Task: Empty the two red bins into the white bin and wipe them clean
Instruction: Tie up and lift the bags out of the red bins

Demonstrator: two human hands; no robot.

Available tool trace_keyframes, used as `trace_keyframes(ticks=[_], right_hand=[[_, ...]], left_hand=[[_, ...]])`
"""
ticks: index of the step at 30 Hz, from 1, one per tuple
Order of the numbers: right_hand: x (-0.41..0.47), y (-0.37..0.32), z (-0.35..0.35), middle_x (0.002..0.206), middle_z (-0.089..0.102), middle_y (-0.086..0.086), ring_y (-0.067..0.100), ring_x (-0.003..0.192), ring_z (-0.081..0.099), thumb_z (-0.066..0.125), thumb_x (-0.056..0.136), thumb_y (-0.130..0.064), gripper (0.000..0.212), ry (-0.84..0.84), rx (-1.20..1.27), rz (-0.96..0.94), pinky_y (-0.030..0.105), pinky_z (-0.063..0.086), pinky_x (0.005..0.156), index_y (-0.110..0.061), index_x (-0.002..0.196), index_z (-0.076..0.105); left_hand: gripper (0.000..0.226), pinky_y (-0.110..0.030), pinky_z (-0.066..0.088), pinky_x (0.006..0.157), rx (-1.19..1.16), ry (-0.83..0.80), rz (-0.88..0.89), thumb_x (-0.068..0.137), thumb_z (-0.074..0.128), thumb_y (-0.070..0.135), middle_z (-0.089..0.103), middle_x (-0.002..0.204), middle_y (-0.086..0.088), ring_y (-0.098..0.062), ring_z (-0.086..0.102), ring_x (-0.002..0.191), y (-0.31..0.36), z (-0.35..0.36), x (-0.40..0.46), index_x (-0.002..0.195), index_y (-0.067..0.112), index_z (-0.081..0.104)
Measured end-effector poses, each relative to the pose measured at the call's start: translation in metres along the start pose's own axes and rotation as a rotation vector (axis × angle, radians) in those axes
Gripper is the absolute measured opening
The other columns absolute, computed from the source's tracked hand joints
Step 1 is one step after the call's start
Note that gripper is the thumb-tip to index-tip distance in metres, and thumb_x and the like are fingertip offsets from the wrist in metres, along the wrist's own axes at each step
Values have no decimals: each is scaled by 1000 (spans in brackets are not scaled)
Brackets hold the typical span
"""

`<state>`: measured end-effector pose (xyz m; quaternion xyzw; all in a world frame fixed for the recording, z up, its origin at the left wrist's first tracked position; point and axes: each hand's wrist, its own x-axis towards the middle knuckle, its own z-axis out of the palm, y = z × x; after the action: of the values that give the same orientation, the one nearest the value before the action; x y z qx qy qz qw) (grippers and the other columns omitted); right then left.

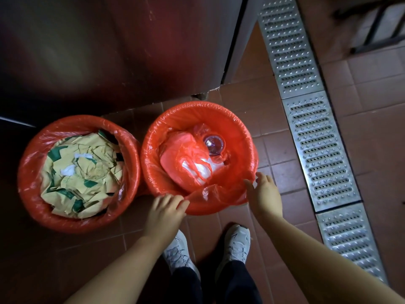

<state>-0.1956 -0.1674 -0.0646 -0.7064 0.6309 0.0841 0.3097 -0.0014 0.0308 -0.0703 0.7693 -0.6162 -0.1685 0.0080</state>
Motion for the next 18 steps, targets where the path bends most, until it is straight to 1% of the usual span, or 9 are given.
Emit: trace_keyframes(ticks=[2,6,8,10,13,16,18], right_hand=[[6,-2,8,117,62,11,32,104,62,58,98,-38,38,-18,53,58,41,51,87,-10,123,60],[14,-8,20,103,66,12,32,96,61,61,97,-26,20,54,189,187,36,46,80,-8,104,64],[16,-10,23,99,65,11,30,89,58,56,98,-19,11,108,215,226,33,41,76,-11,96,62],[16,-14,23,96,64,10,26,82,53,47,99,-12,14,148,219,223,32,37,73,-14,89,57],[16,-23,16,91,60,7,23,76,50,41,99,-10,19,205,210,140,32,36,70,-12,86,56],[18,-42,15,93,58,6,24,75,49,46,99,-8,17,232,176,-59,34,35,66,-8,90,61],[16,-59,20,94,59,7,28,78,53,48,97,-8,16,188,134,-211,37,39,63,-8,91,63]], left_hand=[[20,-41,49,79,4,12,36,79,64,21,65,95,5,-25,62,89,-1,5,0,98,23,71],[26,-38,48,73,-81,71,55,77,50,18,65,86,6,-24,62,82,-3,8,1,89,22,73],[24,-38,47,73,-95,85,19,77,52,16,64,84,6,-24,61,80,-3,7,3,89,22,73],[20,-39,46,73,-119,101,-60,77,63,11,63,86,5,-25,61,81,-3,4,9,91,22,72],[20,-38,45,72,-139,126,-137,77,75,11,62,85,6,-24,61,80,-5,-4,26,92,24,70],[22,-38,46,73,-160,158,-115,75,78,13,64,87,6,-25,61,81,-5,-10,44,92,24,72],[21,-39,47,75,-176,163,-71,75,77,13,64,88,5,-26,61,82,-2,-13,54,92,24,72]])
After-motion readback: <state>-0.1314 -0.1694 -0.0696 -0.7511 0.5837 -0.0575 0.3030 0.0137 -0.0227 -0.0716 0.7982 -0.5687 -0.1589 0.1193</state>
